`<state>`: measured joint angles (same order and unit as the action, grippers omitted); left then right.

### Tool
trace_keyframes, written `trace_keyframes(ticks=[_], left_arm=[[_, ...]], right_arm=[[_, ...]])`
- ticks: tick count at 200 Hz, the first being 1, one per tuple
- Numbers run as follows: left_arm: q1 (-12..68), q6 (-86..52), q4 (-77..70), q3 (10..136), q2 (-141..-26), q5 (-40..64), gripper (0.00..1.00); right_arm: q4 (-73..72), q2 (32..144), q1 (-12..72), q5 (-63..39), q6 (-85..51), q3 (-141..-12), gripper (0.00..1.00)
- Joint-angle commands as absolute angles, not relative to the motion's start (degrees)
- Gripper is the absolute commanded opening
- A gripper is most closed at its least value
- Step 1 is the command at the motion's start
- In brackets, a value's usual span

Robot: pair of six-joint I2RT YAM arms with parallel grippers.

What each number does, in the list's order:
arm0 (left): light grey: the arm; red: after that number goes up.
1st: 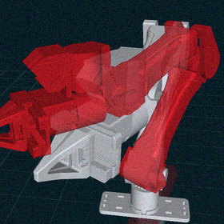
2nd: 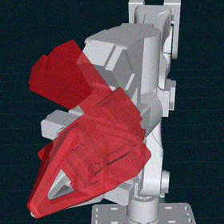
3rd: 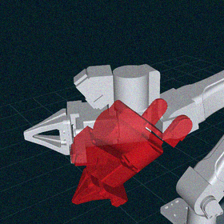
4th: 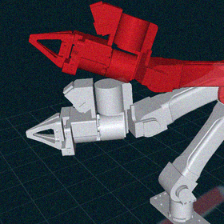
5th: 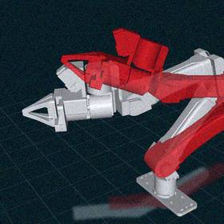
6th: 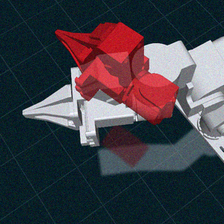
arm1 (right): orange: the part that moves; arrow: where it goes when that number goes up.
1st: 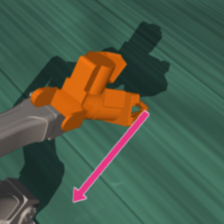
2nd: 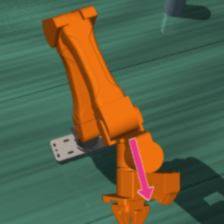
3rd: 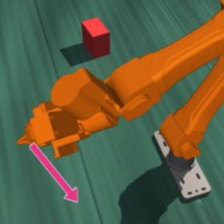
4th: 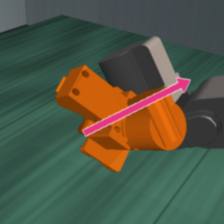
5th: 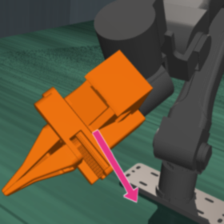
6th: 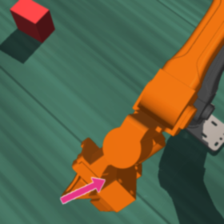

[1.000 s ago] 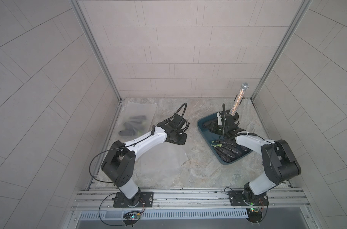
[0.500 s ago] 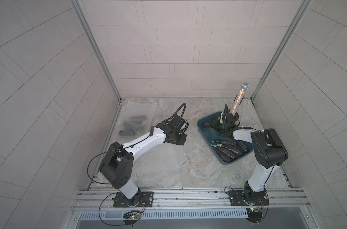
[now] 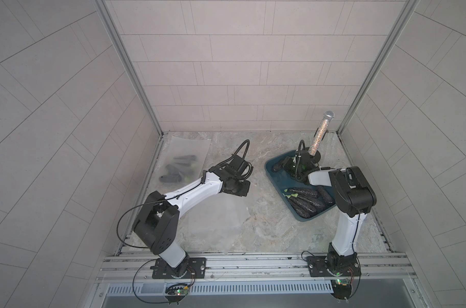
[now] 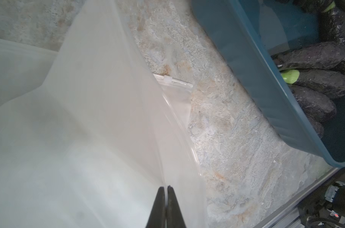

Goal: Place the eggplant in a zip-top bag and seal the zipper
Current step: Pick up the eggplant from the basket.

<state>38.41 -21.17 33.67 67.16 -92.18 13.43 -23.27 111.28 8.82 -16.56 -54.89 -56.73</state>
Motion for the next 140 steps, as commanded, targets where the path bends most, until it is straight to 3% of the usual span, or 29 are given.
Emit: trace_keyframes(ticks=[1, 46, 140], left_arm=[[38.8, -21.3, 33.2, 66.5, -90.2, 13.4, 0.0], [38.7, -21.3, 33.0, 66.7, -90.3, 13.5, 0.0], [37.8, -22.4, 32.0, 66.2, -89.3, 15.7, 0.0]], right_arm=[[-25.1, 113.0, 8.5, -16.8, -58.1, -57.4, 0.49], [-26.1, 112.5, 8.6, -17.3, -58.8, -56.0, 0.33], [-24.6, 100.2, 9.1, -18.0, -54.5, -52.1, 0.25]])
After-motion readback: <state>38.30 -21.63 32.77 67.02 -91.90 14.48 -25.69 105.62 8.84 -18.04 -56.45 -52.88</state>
